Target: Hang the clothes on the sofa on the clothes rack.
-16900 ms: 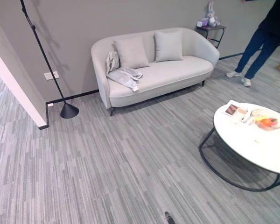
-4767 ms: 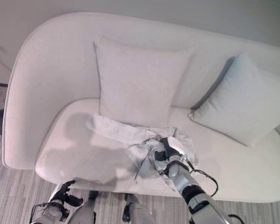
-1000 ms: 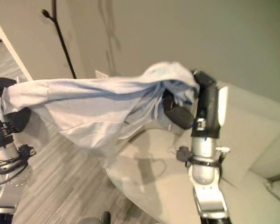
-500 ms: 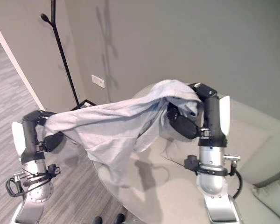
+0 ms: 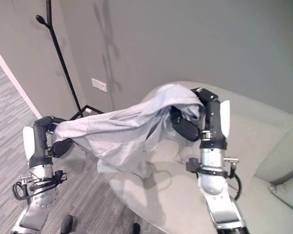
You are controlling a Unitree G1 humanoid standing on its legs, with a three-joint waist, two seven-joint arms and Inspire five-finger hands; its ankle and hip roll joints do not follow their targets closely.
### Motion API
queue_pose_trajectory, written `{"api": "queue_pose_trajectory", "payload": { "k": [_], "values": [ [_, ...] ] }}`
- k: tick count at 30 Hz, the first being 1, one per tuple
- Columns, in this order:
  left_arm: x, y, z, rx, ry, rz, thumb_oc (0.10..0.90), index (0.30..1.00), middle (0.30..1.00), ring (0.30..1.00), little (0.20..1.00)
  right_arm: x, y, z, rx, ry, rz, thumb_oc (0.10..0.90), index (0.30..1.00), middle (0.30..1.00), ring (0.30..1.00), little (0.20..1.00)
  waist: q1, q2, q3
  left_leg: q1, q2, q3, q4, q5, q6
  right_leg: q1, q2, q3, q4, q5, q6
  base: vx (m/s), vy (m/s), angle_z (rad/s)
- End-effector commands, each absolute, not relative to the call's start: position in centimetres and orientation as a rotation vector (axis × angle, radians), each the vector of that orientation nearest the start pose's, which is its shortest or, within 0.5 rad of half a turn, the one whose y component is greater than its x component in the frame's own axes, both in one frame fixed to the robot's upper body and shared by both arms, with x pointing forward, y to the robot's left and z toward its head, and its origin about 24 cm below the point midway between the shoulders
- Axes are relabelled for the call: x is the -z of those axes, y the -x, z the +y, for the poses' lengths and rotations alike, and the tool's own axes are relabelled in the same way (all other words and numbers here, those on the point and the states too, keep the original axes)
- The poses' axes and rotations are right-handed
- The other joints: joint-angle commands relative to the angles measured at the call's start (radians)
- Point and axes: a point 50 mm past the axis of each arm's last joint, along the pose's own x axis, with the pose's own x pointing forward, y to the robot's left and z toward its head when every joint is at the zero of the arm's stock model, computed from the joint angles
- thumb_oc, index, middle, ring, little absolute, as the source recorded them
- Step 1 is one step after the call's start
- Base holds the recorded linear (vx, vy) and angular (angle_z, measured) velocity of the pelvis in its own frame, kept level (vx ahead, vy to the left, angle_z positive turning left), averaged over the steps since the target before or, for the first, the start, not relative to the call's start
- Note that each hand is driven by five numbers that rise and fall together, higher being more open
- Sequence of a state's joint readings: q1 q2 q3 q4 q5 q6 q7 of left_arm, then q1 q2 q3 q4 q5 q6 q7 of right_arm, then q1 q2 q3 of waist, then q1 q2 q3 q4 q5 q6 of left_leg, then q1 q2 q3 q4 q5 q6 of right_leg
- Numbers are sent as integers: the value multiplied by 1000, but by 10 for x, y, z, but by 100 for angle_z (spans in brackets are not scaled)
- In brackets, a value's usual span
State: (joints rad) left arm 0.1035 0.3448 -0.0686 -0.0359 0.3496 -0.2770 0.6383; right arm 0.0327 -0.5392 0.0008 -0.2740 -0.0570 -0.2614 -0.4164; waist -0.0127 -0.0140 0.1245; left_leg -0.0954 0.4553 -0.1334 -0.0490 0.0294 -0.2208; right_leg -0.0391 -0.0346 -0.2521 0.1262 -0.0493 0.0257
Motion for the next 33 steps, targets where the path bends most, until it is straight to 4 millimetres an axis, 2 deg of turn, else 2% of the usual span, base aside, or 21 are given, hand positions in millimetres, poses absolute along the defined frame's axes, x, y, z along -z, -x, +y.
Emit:
{"api": "queue_pose_trajectory", "payload": {
  "k": [1, 2, 3, 4, 5, 7, 8, 10, 11, 13, 15, 17, 19, 23, 25, 27, 28, 29, 31, 32, 33],
  "values": [
    [-118, -222, 214, -467, -528, -634, 400, 300, 300, 300, 300, -201, -229, -222, 293, 449, -877, 400, 300, 300, 300, 300, 27, 10, -84, -22, -84, -78, 56, 94, 36, 45, -121, 135, 3, -96, 128, 101, 443, -11],
    [-116, -225, 209, -433, -526, -629, 400, 300, 300, 300, 300, -198, -228, -225, 301, 461, -858, 400, 300, 300, 300, 300, 20, 5, -89, -31, -101, -69, 85, 44, 33, 48, -147, 129, 30, -104, 142, 101, 444, 2],
    [-116, -225, 209, -432, -526, -630, 400, 300, 300, 300, 300, -198, -227, -225, 302, 461, -858, 400, 300, 300, 300, 300, 20, 4, -90, -33, -103, -70, 89, 42, 34, 47, -148, 129, 31, -105, 142, 74, 566, 1],
    [-116, -230, 203, -374, -532, -632, 400, 300, 300, 300, 300, -188, -224, -227, 314, 467, -806, 400, 300, 300, 300, 300, 16, -23, -85, -38, -162, -54, 149, -19, 49, 39, -190, 139, 91, -64, 162, 21, 330, 15],
    [-116, -230, 203, -371, -534, -633, 400, 300, 300, 300, 300, -188, -224, -228, 317, 466, -805, 400, 300, 300, 300, 300, 20, -32, -86, -46, -174, -52, 165, -27, 54, 35, -201, 142, 97, -68, 167, 25, 612, 39],
    [-123, -236, 200, -306, -583, -660, 400, 300, 300, 300, 300, -176, -228, -230, 336, 485, -740, 400, 300, 300, 300, 300, 29, -76, -83, -60, -262, -21, 208, -74, 112, 13, -265, 132, 178, 43, 174, 46, 592, 65],
    [-126, -236, 201, -306, -600, -674, 400, 300, 300, 300, 300, -177, -231, -229, 341, 487, -741, 400, 300, 300, 300, 300, 33, -80, -85, -41, -284, 5, 202, -93, 134, 5, -294, 114, 205, 55, 168, 86, 586, 23],
    [-128, -234, 204, -317, -619, -682, 400, 300, 300, 300, 300, -179, -237, -222, 342, 489, -754, 400, 300, 300, 300, 300, 59, -80, -85, 6, -324, 61, 192, -114, 172, -18, -369, 11, 264, 118, 143, 56, 558, -4],
    [-128, -232, 205, -323, -624, -680, 400, 300, 300, 300, 300, -180, -238, -219, 342, 491, -763, 400, 300, 300, 300, 300, 68, -81, -84, 24, -342, 89, 183, -115, 192, -16, -382, -39, 283, 101, 131, 57, 527, -40],
    [-122, -226, 209, -337, -648, -651, 400, 300, 300, 300, 300, -179, -240, -213, 311, 497, -757, 400, 300, 300, 300, 300, 65, -85, -81, 67, -381, 104, 150, -123, 218, -15, -301, -59, 305, 23, 102, 60, 455, -59],
    [-120, -220, 211, -345, -647, -639, 400, 300, 300, 300, 300, -181, -240, -212, 291, 504, -765, 400, 300, 300, 300, 300, 69, -92, -78, 81, -414, 125, 133, -122, 235, -38, -214, -69, 277, -9, 97, -7, 323, -27],
    [-119, -218, 213, -363, -644, -625, 400, 300, 300, 300, 300, -182, -241, -212, 289, 503, -773, 400, 300, 300, 300, 300, 73, -99, -79, 88, -445, 149, 121, -114, 243, -64, -154, -130, 220, -14, 81, -37, 261, -14],
    [-114, -219, 214, -374, -645, -602, 400, 300, 300, 300, 300, -180, -240, -213, 282, 514, -767, 400, 300, 300, 300, 300, 50, -112, -67, 134, -470, 142, 97, -121, 239, -134, -83, -136, 160, 10, 81, 52, 203, -44],
    [-106, -223, 209, -354, -657, -575, 400, 300, 300, 300, 300, -172, -227, -229, 336, 559, -725, 400, 300, 300, 300, 300, -10, -123, -64, 183, -508, 90, 58, -132, 247, -166, -71, -95, 45, 75, 75, 183, 97, 63],
    [-96, -217, 208, -336, -671, -529, 400, 300, 300, 300, 300, -165, -222, -233, 344, 578, -692, 400, 300, 300, 300, 300, -16, -129, -103, 207, -524, 96, 62, -173, 256, -102, -47, -96, -4, 58, 48, 359, 1, 89],
    [-93, -214, 211, -359, -654, -507, 400, 300, 300, 300, 300, -163, -221, -233, 347, 593, -684, 400, 300, 300, 300, 300, -21, -120, -131, 210, -523, 108, 139, -235, 243, -52, -24, -87, -48, 28, 37, 339, -27, 35],
    [-94, -215, 211, -370, -645, -518, 400, 300, 300, 300, 300, -165, -220, -234, 350, 600, -692, 400, 300, 300, 300, 300, -25, -112, -133, 182, -521, 132, 251, -267, 217, -20, -17, -69, -69, 15, 29, 224, -17, -25],
    [-96, -215, 212, -377, -643, -530, 400, 300, 300, 300, 300, -166, -219, -236, 357, 608, -700, 400, 300, 300, 300, 300, -23, -108, -128, 141, -503, 152, 349, -254, 190, 7, -13, -53, -81, 5, 24, 133, -15, 4],
    [-100, -217, 212, -372, -656, -558, 400, 300, 300, 300, 300, -170, -220, -237, 370, 604, -722, 400, 300, 300, 300, 300, -15, -111, -101, 29, -481, 163, 571, -128, 129, 40, -8, -25, -104, 4, 0, 18, -8, -32],
    [-100, -220, 210, -364, -652, -563, 400, 300, 300, 300, 300, -173, -222, -237, 388, 606, -741, 400, 300, 300, 300, 300, -4, -115, -81, -39, -472, 163, 673, -91, 113, 57, -2, -11, -118, 5, -15, 38, 14, -62],
    [-101, -222, 209, -368, -641, -568, 400, 300, 300, 300, 300, -173, -222, -239, 408, 608, -737, 400, 300, 300, 300, 300, -4, -116, -74, -75, -454, 176, 671, -105, 129, 68, -1, -4, -133, 7, -13, 34, 31, -64]
  ]
}}
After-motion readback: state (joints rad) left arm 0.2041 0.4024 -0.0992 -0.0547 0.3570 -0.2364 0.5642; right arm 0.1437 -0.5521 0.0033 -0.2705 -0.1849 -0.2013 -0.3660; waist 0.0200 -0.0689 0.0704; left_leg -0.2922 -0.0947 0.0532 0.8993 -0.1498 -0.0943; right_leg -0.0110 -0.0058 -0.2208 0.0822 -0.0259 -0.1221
